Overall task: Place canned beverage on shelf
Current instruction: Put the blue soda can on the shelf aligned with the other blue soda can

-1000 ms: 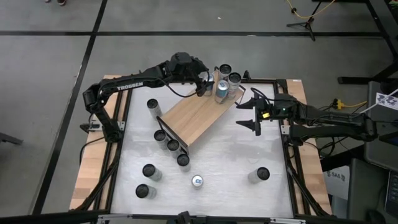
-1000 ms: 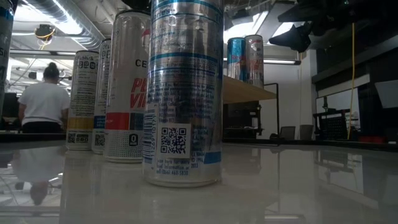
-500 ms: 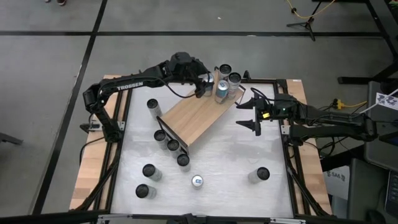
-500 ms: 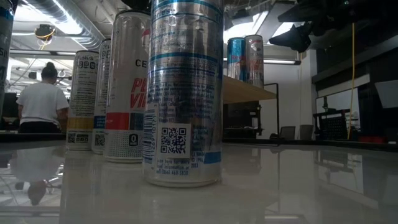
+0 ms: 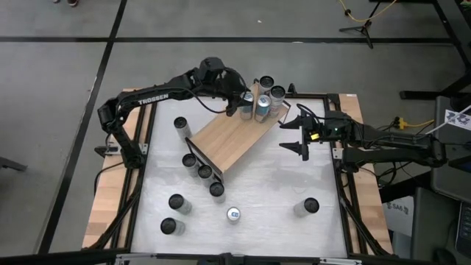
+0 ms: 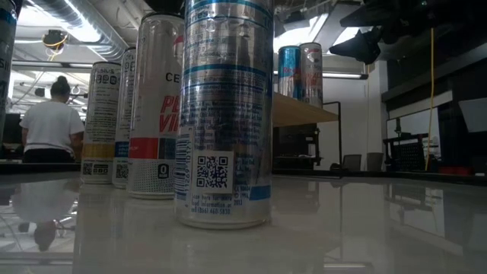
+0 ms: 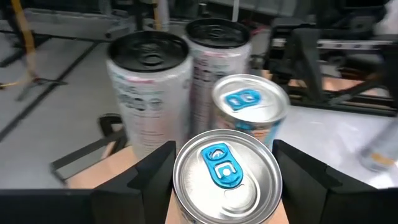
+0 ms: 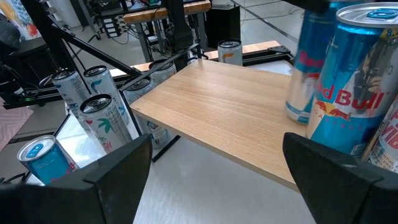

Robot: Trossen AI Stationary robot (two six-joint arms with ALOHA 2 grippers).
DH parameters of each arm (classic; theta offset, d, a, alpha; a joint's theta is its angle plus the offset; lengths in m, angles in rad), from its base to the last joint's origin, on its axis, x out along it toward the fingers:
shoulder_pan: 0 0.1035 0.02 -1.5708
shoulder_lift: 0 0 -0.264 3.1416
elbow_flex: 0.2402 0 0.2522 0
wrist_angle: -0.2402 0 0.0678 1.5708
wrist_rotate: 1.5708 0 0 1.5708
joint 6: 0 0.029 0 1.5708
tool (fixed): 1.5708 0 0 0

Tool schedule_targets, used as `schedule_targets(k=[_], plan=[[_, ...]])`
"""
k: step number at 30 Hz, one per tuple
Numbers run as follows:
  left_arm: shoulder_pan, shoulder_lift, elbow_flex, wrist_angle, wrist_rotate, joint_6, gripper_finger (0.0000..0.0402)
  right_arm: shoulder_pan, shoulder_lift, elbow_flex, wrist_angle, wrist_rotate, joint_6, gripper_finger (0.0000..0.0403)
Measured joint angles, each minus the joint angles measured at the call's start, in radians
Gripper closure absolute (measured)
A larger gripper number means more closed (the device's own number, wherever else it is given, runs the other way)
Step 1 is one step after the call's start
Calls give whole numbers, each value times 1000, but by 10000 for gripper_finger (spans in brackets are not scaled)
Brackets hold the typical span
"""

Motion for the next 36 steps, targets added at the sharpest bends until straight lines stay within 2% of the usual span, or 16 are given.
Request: schedule_targets(k=[5,14,31,36], plan=[[16,1,0,0,101,30,182,0,0,0,0,0,0,47],[16,1,0,-15,209,129,182,0,0,0,0,0,0,47],[4,0,1,-60,192,153,181,0,0,0,0,0,0,47],[-7,-1,2,-59,137,147,181,0,0,0,0,0,0,47]])
